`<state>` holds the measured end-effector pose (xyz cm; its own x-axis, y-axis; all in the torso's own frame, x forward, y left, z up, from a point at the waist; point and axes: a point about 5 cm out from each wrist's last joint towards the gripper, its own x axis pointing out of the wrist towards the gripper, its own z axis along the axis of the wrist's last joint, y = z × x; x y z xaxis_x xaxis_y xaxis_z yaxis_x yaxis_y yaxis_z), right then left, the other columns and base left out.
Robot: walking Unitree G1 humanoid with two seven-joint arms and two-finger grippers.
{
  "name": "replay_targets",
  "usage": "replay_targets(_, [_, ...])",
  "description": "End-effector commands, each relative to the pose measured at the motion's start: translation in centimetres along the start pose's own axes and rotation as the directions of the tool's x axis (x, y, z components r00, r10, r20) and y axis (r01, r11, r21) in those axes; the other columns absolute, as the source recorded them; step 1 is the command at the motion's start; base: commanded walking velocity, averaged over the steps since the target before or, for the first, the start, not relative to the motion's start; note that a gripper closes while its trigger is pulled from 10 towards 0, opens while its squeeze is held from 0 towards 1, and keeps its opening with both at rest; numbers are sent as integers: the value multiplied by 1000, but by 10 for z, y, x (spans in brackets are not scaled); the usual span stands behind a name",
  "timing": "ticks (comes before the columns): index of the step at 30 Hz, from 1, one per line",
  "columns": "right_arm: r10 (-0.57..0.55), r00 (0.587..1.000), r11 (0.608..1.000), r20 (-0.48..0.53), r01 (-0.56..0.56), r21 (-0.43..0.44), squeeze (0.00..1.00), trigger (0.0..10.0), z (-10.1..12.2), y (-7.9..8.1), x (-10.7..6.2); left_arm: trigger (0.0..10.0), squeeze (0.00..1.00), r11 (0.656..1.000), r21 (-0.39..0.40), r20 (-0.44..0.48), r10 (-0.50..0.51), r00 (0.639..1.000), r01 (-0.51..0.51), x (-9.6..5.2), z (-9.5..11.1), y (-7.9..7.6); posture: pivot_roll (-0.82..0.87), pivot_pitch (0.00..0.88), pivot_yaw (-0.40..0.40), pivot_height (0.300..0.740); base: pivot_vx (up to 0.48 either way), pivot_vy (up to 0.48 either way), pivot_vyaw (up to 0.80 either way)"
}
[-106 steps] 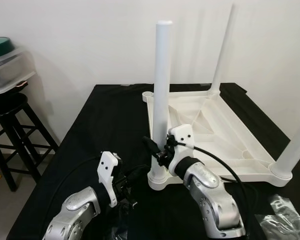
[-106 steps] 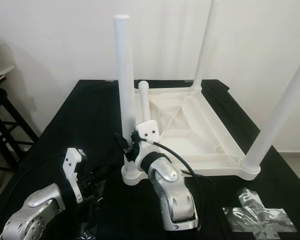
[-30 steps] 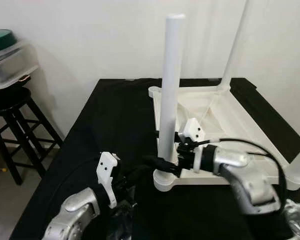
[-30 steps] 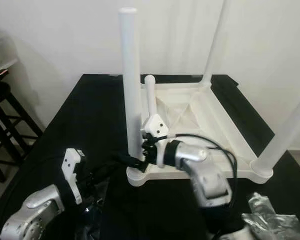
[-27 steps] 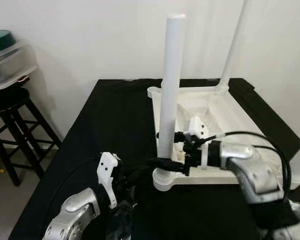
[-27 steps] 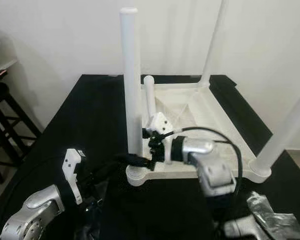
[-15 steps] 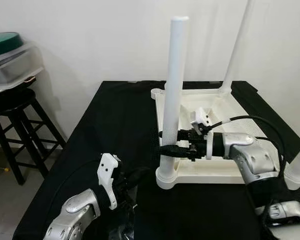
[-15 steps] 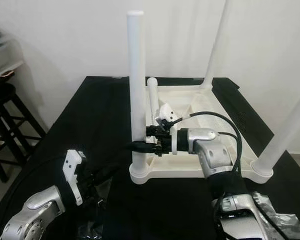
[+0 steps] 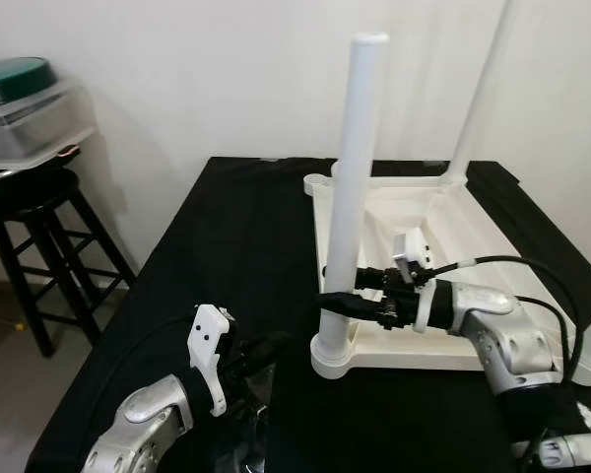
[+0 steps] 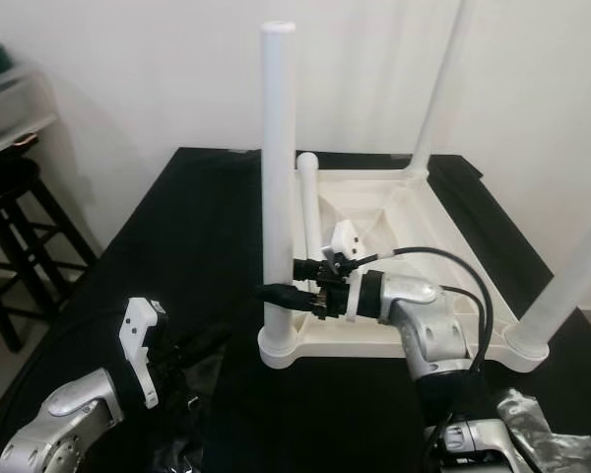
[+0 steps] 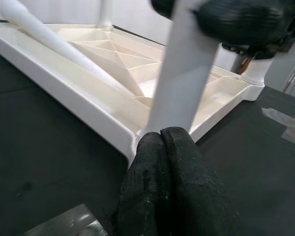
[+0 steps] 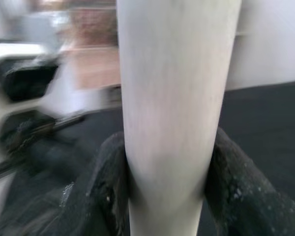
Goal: Building children table
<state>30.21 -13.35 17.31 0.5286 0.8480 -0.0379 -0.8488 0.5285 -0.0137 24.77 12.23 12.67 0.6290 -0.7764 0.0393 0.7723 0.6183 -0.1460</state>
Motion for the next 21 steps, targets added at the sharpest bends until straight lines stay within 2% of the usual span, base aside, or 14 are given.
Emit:
replay_targets(1, [-367,919,923,-146,379,64,0,0,-32,10,10,10000,0,1000,-4,-10,-11,1000,11,-1,0,0,-61,0,9,740,0,0,0])
replay_targets(2, [-473,869,879,-142,476,-19,0,0,-26,28,20,10000,0,1000,-3,-10,-11,1000,11,-2,1,0,-75,0,15,740,0,0,0])
replay_targets(3, [-473,869,879,-142,476,-19,0,0,-26,28,20,10000,0,1000,-3,-10,-11,1000,11,-2,1,0,-75,0,15,740,0,0,0])
replay_targets(4, [-587,797,804,-143,595,17,0,0,-24,28,17,10000,0,1000,-7,-8,-12,1000,12,-2,1,1,-108,0,26,740,0,0,0])
replay_targets(5, [-587,797,804,-143,595,17,0,0,-24,28,17,10000,0,1000,-7,-8,-12,1000,12,-2,1,1,-108,0,26,740,0,0,0])
replay_targets(6, [-619,772,775,-148,630,43,0,0,-23,26,13,10000,0,1000,-11,-6,-14,1000,14,-1,1,1,-95,0,11,740,0,0,0])
replay_targets(9, [-601,782,789,-168,614,35,0,0,-27,25,13,10000,0,1000,-8,-9,-24,1000,24,1,1,0,-74,0,-3,740,0,0,0])
replay_targets(11, [-568,805,819,-172,574,-19,0,0,-27,29,19,10000,0,1000,-1,-8,-19,1000,19,1,1,1,-80,0,5,740,0,0,0])
replay_targets(12, [-568,805,819,-172,574,-19,0,0,-27,29,19,10000,0,1000,-1,-8,-19,1000,19,1,1,1,-80,0,5,740,0,0,0])
replay_targets(13, [-556,812,829,-178,559,-39,0,10000,-26,31,20,10000,0,1000,1,-7,-14,1000,14,1,1,2,-79,0,2,740,0,0,0])
replay_targets(14, [-551,815,832,-181,554,-35,533,10000,-24,31,20,10000,0,1000,1,-4,-11,1000,11,2,2,2,-79,0,3,740,0,0,0])
replay_targets(19, [-566,802,820,-188,572,-26,533,10000,-23,33,20,10000,0,1000,0,-3,-11,1000,11,2,2,2,-79,0,3,740,0,0,0])
replay_targets(20, [-424,905,905,-29,425,35,1000,10000,8,34,33,10000,0,1000,-2,-4,-16,1000,16,2,2,1,-75,0,4,740,0,0,0])
replay_targets(21, [-424,905,905,-29,425,35,1000,10000,8,34,33,10000,0,1000,-2,-4,-16,1000,16,2,2,1,-75,0,4,740,0,0,0])
